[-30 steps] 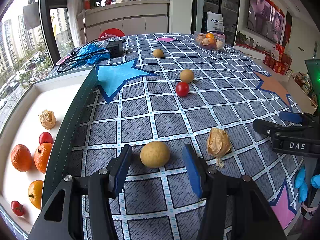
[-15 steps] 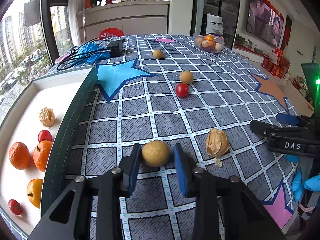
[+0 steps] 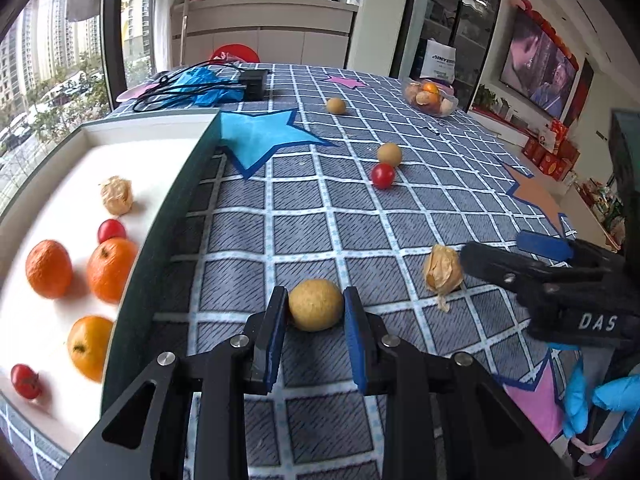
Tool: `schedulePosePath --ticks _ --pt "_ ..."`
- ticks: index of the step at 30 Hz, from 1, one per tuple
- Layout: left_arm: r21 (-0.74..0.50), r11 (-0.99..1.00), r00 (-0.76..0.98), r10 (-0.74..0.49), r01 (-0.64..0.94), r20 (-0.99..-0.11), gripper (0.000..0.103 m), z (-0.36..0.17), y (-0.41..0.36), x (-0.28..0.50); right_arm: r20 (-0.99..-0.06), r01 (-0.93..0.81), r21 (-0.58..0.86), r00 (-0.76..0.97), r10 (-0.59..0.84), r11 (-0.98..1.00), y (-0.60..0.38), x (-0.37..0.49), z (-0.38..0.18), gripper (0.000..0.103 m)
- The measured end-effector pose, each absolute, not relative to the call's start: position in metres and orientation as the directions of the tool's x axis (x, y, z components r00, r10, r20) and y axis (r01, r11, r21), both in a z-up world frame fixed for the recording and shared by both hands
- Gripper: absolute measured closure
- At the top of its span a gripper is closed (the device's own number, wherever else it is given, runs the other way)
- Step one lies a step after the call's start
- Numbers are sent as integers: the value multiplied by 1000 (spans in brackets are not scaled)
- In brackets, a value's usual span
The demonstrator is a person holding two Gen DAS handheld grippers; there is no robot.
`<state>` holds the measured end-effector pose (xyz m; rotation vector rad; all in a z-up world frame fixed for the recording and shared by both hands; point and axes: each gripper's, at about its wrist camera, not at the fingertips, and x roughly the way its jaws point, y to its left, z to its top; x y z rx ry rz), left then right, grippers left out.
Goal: Organize fruits
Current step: 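Grasp the brown walnut with the right gripper while the left holds the tan fruit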
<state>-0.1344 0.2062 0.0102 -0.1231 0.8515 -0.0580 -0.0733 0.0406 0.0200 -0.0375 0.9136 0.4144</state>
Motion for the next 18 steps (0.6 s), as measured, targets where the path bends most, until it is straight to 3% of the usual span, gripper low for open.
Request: schedulePosePath --ticks 5,11,13,18 --pt "-139 990 659 -93 -18 -747 72 11 215 -145 -802 -398 125 499 329 909 66 -70 7 1" --pt "-135 991 661 -87 -22 -745 72 11 216 -148 -805 -441 8 530 267 898 86 -82 9 44" --pt "-132 991 662 -84 -23 -744 72 11 217 -148 -803 -447 8 530 272 894 90 -82 11 76" --pt "-141 990 661 -91 -22 -744 72 11 217 -149 -781 -446 53 540 315 894 84 -85 19 76"
